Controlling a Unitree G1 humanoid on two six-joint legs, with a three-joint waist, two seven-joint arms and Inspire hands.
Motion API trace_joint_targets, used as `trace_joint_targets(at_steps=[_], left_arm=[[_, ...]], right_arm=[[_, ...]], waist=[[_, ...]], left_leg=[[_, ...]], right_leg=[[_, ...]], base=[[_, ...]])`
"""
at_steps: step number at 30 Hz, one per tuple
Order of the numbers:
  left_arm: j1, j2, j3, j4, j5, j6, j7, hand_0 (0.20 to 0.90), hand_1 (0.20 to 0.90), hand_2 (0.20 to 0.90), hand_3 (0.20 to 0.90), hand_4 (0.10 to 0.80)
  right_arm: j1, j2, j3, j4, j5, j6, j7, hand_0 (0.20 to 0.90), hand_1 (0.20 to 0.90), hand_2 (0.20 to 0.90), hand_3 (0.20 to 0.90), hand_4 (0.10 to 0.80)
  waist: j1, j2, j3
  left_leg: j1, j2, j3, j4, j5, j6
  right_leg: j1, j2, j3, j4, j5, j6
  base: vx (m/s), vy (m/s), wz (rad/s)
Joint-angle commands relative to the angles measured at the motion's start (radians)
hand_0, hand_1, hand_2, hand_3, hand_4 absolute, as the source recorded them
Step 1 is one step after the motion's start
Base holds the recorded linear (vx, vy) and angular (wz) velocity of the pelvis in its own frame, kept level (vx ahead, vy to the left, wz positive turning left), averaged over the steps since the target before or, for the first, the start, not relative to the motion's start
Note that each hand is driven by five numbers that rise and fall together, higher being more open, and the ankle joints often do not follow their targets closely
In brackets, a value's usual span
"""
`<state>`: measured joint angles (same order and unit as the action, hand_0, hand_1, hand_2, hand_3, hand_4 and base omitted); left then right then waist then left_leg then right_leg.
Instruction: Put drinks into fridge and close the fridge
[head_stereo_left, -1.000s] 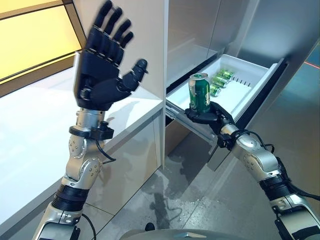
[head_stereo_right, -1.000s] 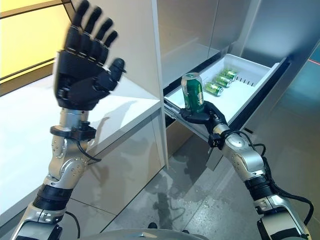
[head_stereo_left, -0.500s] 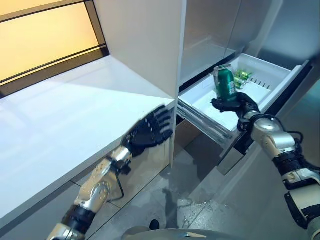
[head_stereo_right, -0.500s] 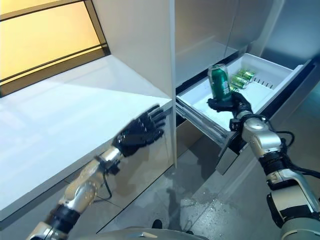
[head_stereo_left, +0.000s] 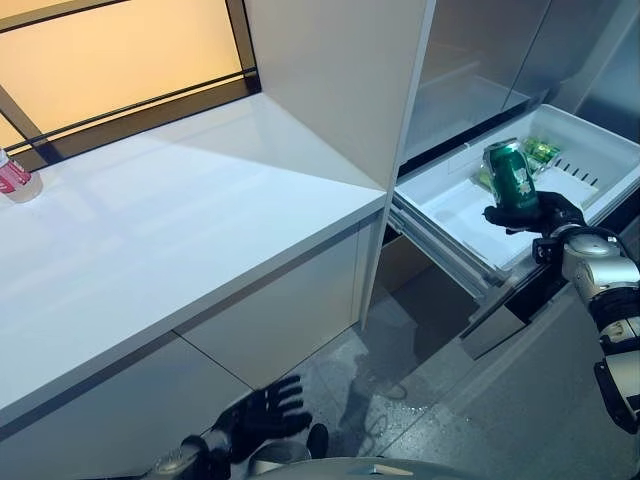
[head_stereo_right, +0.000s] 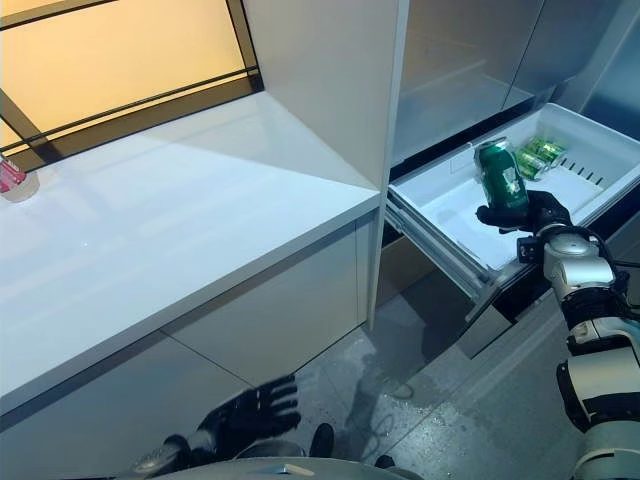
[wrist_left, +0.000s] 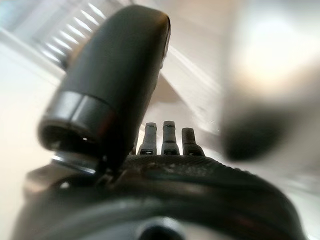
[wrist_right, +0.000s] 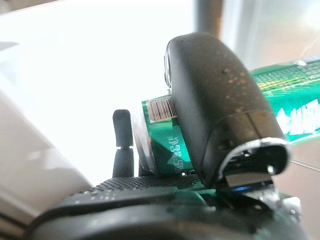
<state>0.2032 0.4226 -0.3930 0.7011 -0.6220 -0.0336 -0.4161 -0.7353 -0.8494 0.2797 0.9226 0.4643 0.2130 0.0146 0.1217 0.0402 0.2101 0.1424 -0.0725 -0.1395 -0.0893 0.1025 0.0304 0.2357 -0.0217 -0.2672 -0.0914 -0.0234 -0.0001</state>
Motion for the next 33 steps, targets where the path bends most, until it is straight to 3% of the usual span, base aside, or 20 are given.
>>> trace_joint_targets(at_steps=[1,6,15,25,27,28,29,30,33], left_arm=[[-0.030,-0.026,0.011,0.096,0.123,-0.102,0.036,0.900,0.900,0.900,0.900,0.800],[-0.098,-0.046,0.073,0.246,0.196,-0.084,0.106,0.900,0.900,0.900,0.900,0.800],[-0.143,-0.023,0.078,0.225,0.202,-0.124,0.093,0.900,0.900,0.900,0.900,0.800],[-0.160,-0.014,0.055,0.186,0.201,-0.169,0.063,0.900,0.900,0.900,0.900,0.800],[-0.170,-0.013,0.048,0.187,0.198,-0.167,0.062,0.900,0.900,0.900,0.900,0.800],[-0.176,-0.012,0.049,0.190,0.205,-0.164,0.060,0.900,0.900,0.900,0.900,0.800],[-0.177,-0.012,0.048,0.189,0.209,-0.162,0.060,0.900,0.900,0.900,0.900,0.800],[-0.178,-0.011,0.046,0.187,0.212,-0.159,0.062,0.900,0.900,0.900,0.900,0.800],[-0.177,-0.009,0.052,0.196,0.230,-0.146,0.061,0.900,0.900,0.900,0.900,0.800]], right_arm=[[-0.258,-0.139,-0.030,-0.009,-0.046,-0.153,-0.018,0.300,0.300,0.300,0.200,0.100],[-0.285,-0.147,-0.007,0.010,-0.117,-0.103,-0.039,0.300,0.300,0.300,0.200,0.100],[-0.364,-0.167,0.069,0.070,-0.238,-0.016,-0.032,0.300,0.300,0.300,0.200,0.100],[-0.365,-0.180,0.168,0.180,-0.497,0.095,0.256,0.302,0.302,0.302,0.203,0.103],[-0.373,-0.173,0.180,0.217,-0.524,0.095,0.300,0.335,0.335,0.335,0.241,0.141],[-0.373,-0.169,0.184,0.244,-0.534,0.089,0.327,0.371,0.371,0.371,0.282,0.182],[-0.371,-0.167,0.184,0.253,-0.535,0.091,0.347,0.582,0.582,0.582,0.529,0.429],[-0.369,-0.166,0.183,0.258,-0.541,0.098,0.366,0.900,0.900,0.900,0.900,0.800],[-0.355,-0.159,0.177,0.273,-0.532,0.085,0.375,0.900,0.900,0.900,0.900,0.800]], waist=[[0.038,-0.049,-0.068],[0.044,-0.040,-0.008],[0.056,-0.001,0.125],[0.064,-0.004,0.160],[0.067,-0.004,0.163],[0.070,-0.005,0.165],[0.071,-0.005,0.165],[0.071,-0.005,0.161],[0.072,-0.010,0.151]], left_leg=[[-0.006,0.000,0.076,0.086,-0.149,-0.017],[-0.090,-0.003,0.057,0.134,-0.146,-0.017],[-0.233,-0.005,0.046,0.175,-0.124,-0.015],[-0.262,-0.013,0.043,0.191,-0.118,-0.007],[-0.259,-0.015,0.044,0.192,-0.119,-0.005],[-0.251,-0.016,0.045,0.193,-0.122,-0.003],[-0.249,-0.018,0.044,0.193,-0.123,-0.002],[-0.251,-0.018,0.043,0.193,-0.121,-0.001],[-0.233,-0.023,0.042,0.188,-0.125,0.000]], right_leg=[[-0.074,-0.003,-0.005,0.173,-0.110,0.015],[-0.150,-0.012,-0.002,0.211,-0.111,0.008],[-0.292,-0.005,0.020,0.254,-0.097,-0.011],[-0.336,-0.010,0.015,0.293,-0.093,-0.017],[-0.337,-0.011,0.015,0.301,-0.095,-0.018],[-0.330,-0.012,0.015,0.305,-0.099,-0.018],[-0.328,-0.012,0.015,0.306,-0.099,-0.018],[-0.329,-0.012,0.014,0.304,-0.097,-0.018],[-0.311,-0.012,0.016,0.297,-0.097,-0.016]], base=[[0.055,-0.030,0.03],[-0.060,-0.036,0.11],[-0.133,-0.011,0.11],[0.006,0.001,0.10],[0.038,0.016,0.06],[0.053,0.012,0.05],[0.047,0.010,0.06],[0.040,0.013,0.07],[0.053,0.024,0.08]])
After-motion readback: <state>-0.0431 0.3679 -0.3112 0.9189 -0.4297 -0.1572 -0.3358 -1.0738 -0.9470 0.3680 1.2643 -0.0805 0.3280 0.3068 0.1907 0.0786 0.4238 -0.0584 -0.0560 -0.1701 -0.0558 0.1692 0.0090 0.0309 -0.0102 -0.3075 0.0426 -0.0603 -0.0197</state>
